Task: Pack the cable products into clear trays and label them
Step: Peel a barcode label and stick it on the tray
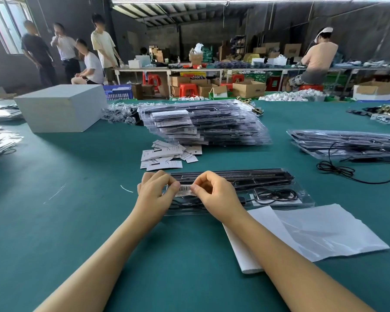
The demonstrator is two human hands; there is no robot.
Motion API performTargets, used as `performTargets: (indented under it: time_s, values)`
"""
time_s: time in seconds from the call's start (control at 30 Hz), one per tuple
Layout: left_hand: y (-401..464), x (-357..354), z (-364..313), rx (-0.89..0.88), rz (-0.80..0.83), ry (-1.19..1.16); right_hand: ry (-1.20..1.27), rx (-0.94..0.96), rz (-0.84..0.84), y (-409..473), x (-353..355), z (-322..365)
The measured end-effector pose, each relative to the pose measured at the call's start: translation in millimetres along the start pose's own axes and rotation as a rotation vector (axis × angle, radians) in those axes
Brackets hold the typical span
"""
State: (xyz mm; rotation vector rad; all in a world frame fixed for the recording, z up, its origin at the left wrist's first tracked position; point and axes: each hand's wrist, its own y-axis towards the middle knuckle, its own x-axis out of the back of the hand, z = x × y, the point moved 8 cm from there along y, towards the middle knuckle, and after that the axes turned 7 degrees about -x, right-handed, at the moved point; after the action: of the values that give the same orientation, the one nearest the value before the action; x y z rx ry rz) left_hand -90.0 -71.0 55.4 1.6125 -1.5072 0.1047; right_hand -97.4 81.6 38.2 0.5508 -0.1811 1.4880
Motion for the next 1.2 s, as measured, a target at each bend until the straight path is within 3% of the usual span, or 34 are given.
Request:
performTargets:
  time_s: [0.17, 0.5, 0.7, 0.87, 1.2]
  values:
    - [2, 4, 2, 0.0, -0.075, 0.169, -0.038, 0.016, -0.03, 1, 2, 4]
    - [1, -9, 10, -0.04, 0.065, 0.585, -0.134, -0.036, -0.014, 6, 3, -2]
    - [4, -6, 16, 0.111, 0.062, 0.264, 0.136, -0.098, 0.067, 7, 4, -3]
    - [-1, -6, 7, 0.133, 0.05, -0.077, 0.126, -0.104, 0.098, 7, 3, -3]
    - [3, -12, 14, 0.067, 0.1, 0.183, -0.111, -0.073, 0.097, 9, -4, -4]
